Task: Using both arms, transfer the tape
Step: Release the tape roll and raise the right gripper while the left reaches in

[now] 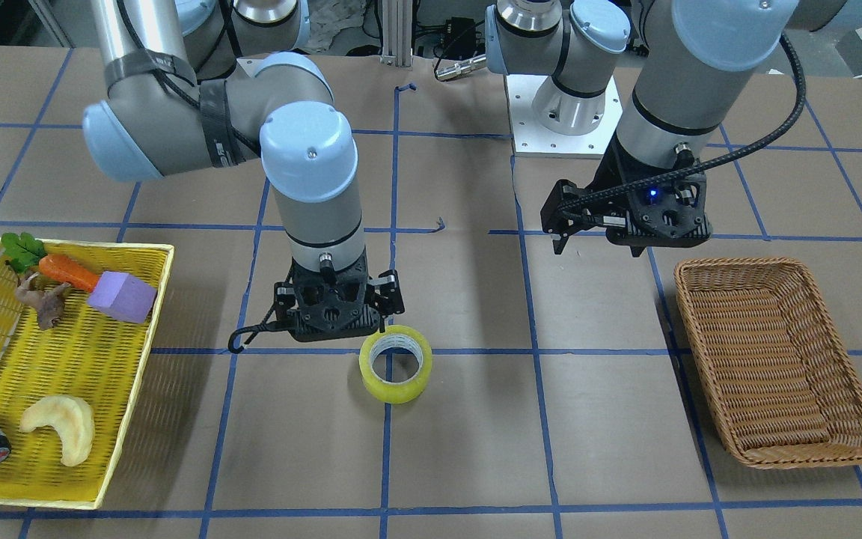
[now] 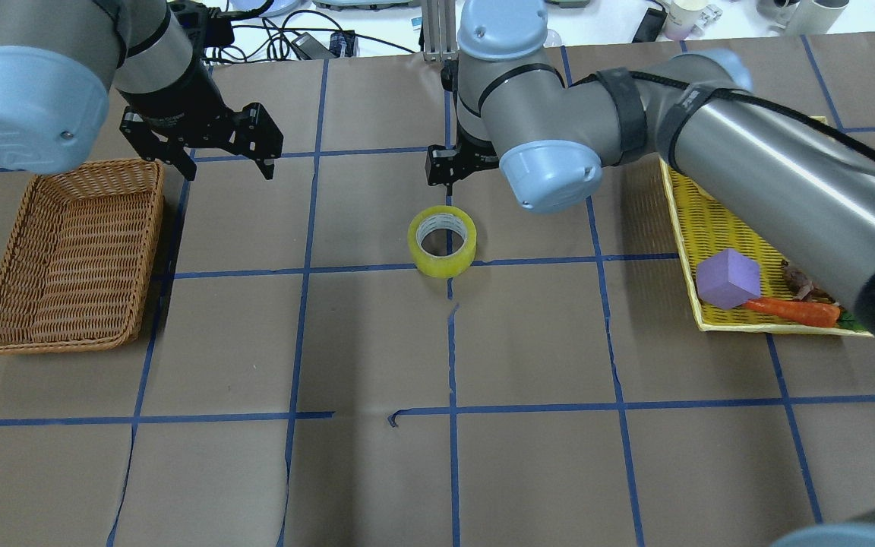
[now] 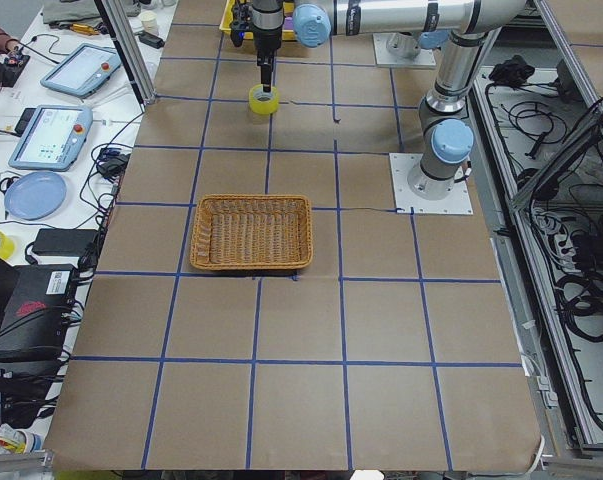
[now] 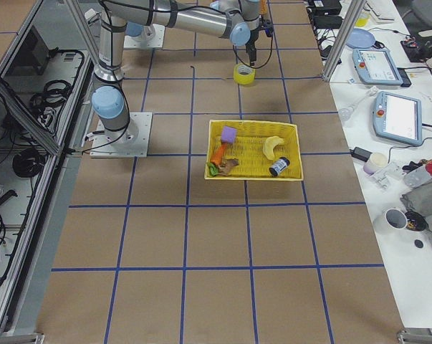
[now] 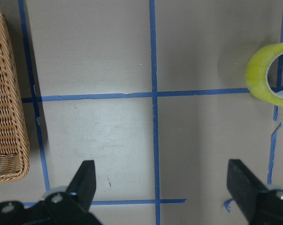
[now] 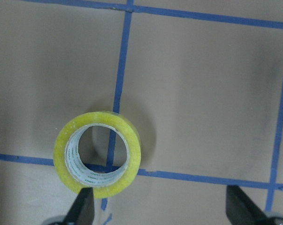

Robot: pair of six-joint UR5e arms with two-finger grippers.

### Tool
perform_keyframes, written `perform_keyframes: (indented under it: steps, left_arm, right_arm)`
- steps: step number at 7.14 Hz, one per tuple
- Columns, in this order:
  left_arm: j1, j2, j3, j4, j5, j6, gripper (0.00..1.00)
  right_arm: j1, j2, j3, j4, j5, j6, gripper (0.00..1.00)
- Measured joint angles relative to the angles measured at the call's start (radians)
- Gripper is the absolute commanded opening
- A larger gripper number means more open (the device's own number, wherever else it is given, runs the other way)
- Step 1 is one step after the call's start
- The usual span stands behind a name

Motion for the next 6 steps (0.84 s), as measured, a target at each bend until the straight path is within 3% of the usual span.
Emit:
perform_keyframes:
  steps: [3,6]
  left_arm:
    - [-0.024,-0.027,-0.037,0.073,-0.086,-0.066,1.00]
    - [-0.122,-0.093,-0.191,0.333,-0.099,-0.177,1.00]
  right_arm:
    - [-0.106,-0.153,-0.064,0.296,-0.023,-0.087,1.00]
    - [-0.178,-0.246,-0.065,0.382,-0.013,-0.131,1.00]
